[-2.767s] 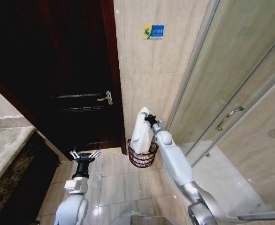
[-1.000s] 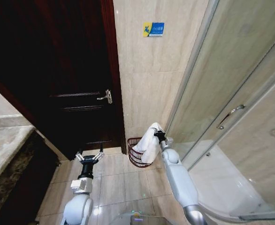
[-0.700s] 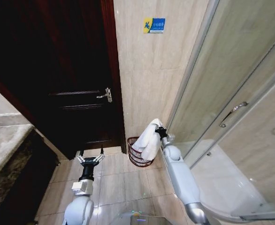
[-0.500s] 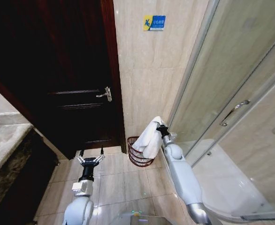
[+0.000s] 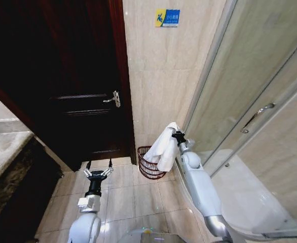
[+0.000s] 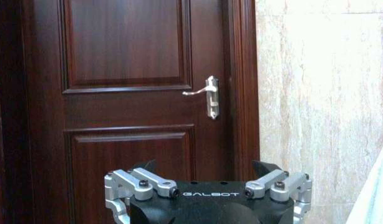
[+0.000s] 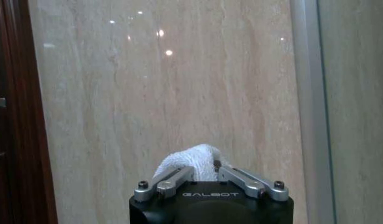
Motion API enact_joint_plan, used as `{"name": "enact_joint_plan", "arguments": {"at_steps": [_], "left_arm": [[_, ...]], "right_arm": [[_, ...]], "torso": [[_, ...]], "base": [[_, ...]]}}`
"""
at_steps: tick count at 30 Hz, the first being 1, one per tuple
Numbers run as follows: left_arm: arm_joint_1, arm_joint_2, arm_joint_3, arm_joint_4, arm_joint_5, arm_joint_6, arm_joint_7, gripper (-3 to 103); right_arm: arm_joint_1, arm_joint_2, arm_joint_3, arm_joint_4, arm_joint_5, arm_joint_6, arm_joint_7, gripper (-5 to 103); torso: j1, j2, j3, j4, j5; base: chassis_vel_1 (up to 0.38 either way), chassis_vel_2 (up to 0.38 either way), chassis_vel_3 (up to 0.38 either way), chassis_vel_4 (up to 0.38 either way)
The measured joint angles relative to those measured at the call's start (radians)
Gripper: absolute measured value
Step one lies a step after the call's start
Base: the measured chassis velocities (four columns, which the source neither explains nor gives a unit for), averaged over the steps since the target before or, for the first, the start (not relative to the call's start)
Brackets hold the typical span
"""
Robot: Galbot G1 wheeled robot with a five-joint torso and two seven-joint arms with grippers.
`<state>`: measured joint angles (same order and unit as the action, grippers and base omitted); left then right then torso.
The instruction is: Discard the used towel into the hamper.
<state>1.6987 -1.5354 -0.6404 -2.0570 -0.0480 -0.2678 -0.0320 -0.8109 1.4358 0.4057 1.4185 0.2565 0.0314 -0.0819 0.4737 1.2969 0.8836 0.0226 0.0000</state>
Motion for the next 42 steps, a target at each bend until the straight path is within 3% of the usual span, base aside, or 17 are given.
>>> {"name": "enact_joint_plan", "arguments": {"at_steps": [15, 24, 31, 42], "left_arm": [[0.003, -0.005, 0.001, -0.001, 0.005, -0.004, 0.000, 100], [0.002, -0.003, 0.000, -0.003, 0.006, -0.005, 0.001, 100], [0.003, -0.004, 0.001, -0.007, 0.013, -0.005, 0.001, 100], [0.001, -0.006, 0.011, -0.007, 0.017, -0.005, 0.001, 100]], "right_arm": [[-0.044, -0.014, 0.018, 0.025, 0.005, 0.008, -0.017, 3], [-0.049, -0.014, 0.021, 0.029, 0.006, 0.009, -0.019, 3], [-0.090, -0.024, 0.046, 0.066, 0.016, 0.011, -0.027, 3], [-0.160, -0.035, 0.083, 0.133, 0.022, 0.012, -0.033, 3]], "torso": [[-0.039, -0.086, -0.046, 0.0000, 0.0000], [-0.051, -0.113, -0.061, 0.0000, 0.0000], [-0.077, -0.169, -0.092, 0.0000, -0.0001], [-0.102, -0.225, -0.123, 0.0000, 0.0001]], "base": [[-0.003, 0.003, 0.003, -0.004], [-0.016, 0.018, 0.013, -0.019], [-0.012, 0.014, 0.008, -0.012], [-0.034, 0.039, 0.040, -0.050]]}}
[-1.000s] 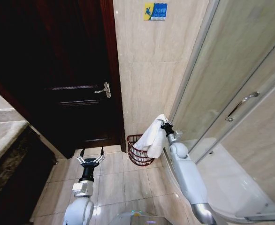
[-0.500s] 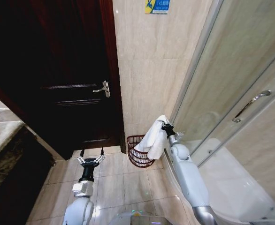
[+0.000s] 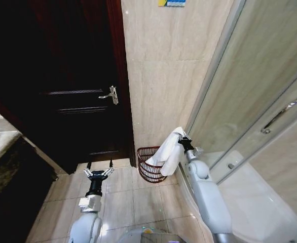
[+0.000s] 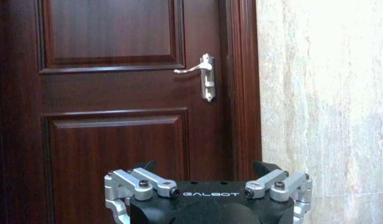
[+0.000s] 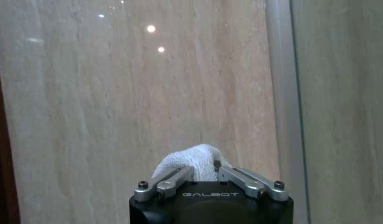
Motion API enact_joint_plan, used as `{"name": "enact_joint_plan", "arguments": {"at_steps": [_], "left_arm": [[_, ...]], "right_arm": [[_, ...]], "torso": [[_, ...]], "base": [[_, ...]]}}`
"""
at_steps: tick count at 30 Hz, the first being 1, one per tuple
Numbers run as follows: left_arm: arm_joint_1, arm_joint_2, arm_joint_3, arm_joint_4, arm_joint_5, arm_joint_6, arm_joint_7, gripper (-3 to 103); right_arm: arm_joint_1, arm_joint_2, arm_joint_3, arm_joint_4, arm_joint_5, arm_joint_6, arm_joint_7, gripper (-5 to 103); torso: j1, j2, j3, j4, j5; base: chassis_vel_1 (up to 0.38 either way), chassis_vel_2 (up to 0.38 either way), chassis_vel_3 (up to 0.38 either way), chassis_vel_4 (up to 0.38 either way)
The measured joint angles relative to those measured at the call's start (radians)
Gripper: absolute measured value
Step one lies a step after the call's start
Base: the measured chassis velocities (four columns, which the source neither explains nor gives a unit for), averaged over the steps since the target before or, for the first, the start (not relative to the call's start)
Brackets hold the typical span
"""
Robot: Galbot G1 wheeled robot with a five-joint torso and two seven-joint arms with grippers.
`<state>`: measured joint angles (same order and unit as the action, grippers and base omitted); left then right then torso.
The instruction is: Discard the used towel into the hamper.
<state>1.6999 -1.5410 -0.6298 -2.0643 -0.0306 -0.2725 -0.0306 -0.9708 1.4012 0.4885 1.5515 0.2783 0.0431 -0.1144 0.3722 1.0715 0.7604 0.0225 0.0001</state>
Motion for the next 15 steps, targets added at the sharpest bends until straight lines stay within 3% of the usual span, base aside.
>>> {"name": "enact_joint_plan", "arguments": {"at_steps": [15], "left_arm": [[0.001, -0.006, 0.005, 0.001, 0.013, -0.002, 0.002, 100]], "right_arm": [[-0.057, -0.017, 0.022, 0.077, 0.002, 0.000, 0.001, 3]], "torso": [[-0.032, -0.072, -0.040, 0.0000, -0.0001]], "base": [[-0.046, 0.046, 0.044, -0.045]]}}
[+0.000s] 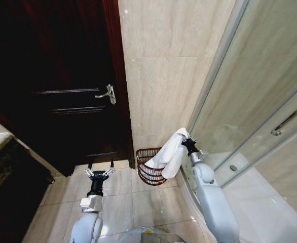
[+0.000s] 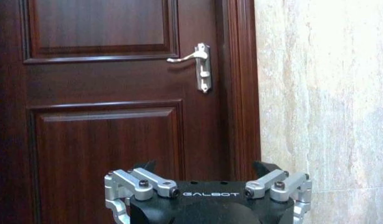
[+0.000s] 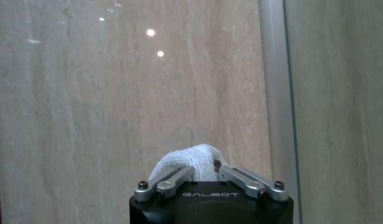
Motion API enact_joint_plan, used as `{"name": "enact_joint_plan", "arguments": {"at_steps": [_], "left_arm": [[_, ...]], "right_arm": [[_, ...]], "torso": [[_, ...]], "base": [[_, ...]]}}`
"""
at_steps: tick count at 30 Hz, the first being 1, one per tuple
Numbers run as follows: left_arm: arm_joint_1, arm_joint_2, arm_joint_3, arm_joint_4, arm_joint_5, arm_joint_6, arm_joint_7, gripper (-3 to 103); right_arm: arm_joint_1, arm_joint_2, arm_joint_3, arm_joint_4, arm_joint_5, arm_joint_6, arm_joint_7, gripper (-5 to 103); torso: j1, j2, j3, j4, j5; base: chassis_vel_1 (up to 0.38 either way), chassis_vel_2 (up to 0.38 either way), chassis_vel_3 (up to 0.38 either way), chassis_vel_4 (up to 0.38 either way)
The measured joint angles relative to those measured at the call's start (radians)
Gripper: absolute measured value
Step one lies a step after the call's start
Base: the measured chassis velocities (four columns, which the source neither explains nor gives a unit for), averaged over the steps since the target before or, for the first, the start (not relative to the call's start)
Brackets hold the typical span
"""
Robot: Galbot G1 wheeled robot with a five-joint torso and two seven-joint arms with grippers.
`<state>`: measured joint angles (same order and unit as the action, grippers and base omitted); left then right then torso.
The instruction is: Discard the used towel into the hamper.
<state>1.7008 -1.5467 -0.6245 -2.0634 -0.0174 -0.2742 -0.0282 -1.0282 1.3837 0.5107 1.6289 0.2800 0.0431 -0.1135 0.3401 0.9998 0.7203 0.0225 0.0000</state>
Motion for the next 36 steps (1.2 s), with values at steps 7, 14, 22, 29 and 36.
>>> {"name": "enact_joint_plan", "arguments": {"at_steps": [7, 14, 22, 29, 36], "left_arm": [[-0.002, -0.001, 0.005, 0.000, 0.002, 0.000, 0.004, 100], [-0.004, -0.006, 0.005, 0.006, 0.004, -0.003, 0.009, 100], [-0.004, -0.004, -0.002, 0.005, 0.001, -0.007, 0.010, 100], [-0.004, -0.003, 0.000, 0.004, 0.001, -0.007, 0.011, 100], [-0.007, -0.001, 0.000, 0.004, 0.001, -0.006, 0.011, 100]], "right_arm": [[-0.023, 0.004, 0.007, 0.026, 0.000, 0.000, -0.002, 3], [-0.042, 0.014, 0.010, 0.047, -0.003, 0.000, 0.000, 3], [-0.054, 0.017, 0.010, 0.074, -0.008, -0.001, 0.003, 3], [-0.072, 0.017, 0.009, 0.104, -0.009, -0.003, 0.009, 3], [-0.105, 0.020, 0.013, 0.144, -0.014, -0.003, 0.009, 3]], "torso": [[-0.015, -0.034, -0.018, 0.0001, 0.0000], [-0.029, -0.064, -0.035, 0.0000, 0.0000], [-0.047, -0.107, -0.060, 0.0001, -0.0001], [-0.062, -0.140, -0.078, 0.0000, -0.0001], [-0.075, -0.171, -0.095, 0.0001, 0.0000]], "base": [[-0.047, 0.042, 0.056, -0.041], [-0.032, 0.031, 0.031, -0.035], [-0.049, 0.048, 0.058, -0.048], [-0.058, 0.046, 0.054, -0.052], [-0.036, 0.033, 0.035, -0.029]]}}
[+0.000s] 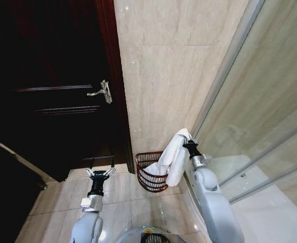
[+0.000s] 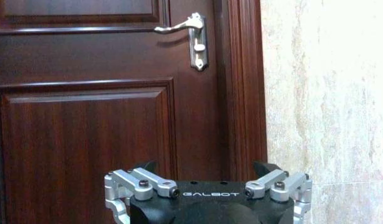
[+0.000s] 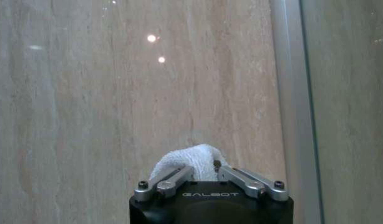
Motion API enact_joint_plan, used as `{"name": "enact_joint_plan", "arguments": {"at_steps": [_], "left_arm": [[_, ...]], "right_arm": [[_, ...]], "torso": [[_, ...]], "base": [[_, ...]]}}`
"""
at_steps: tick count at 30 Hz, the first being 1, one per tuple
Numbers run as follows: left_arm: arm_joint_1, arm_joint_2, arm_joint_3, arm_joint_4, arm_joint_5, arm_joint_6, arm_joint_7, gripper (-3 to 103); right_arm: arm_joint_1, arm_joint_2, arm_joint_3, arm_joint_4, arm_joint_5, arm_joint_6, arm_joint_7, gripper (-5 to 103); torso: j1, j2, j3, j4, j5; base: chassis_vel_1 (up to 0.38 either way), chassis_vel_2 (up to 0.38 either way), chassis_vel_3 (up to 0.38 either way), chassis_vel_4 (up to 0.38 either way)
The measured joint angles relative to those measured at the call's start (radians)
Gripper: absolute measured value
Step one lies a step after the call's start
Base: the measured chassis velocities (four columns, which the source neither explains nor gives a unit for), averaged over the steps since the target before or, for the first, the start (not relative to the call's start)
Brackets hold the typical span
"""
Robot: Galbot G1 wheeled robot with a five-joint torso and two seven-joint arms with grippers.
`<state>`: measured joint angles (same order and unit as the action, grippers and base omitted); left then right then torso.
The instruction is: Discard the used towel into the hamper.
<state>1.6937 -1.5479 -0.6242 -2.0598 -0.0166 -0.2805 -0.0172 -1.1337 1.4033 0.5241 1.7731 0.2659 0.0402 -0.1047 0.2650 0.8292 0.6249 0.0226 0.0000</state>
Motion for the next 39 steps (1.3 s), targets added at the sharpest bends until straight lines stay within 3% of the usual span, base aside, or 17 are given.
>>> {"name": "enact_joint_plan", "arguments": {"at_steps": [29, 39], "left_arm": [[-0.017, -0.007, 0.003, 0.019, -0.005, -0.008, 0.001, 100], [-0.025, -0.008, 0.006, 0.021, -0.011, -0.010, 0.000, 100]], "right_arm": [[-0.147, 0.033, 0.039, 0.193, -0.029, -0.011, -0.003, 3], [-0.228, 0.035, 0.063, 0.257, -0.038, -0.027, -0.013, 3]], "torso": [[-0.054, -0.126, -0.071, -0.0001, -0.0001], [-0.059, -0.139, -0.080, -0.0001, 0.0000]], "base": [[-0.048, 0.050, 0.051, -0.050], [-0.032, 0.034, 0.036, -0.031]]}}
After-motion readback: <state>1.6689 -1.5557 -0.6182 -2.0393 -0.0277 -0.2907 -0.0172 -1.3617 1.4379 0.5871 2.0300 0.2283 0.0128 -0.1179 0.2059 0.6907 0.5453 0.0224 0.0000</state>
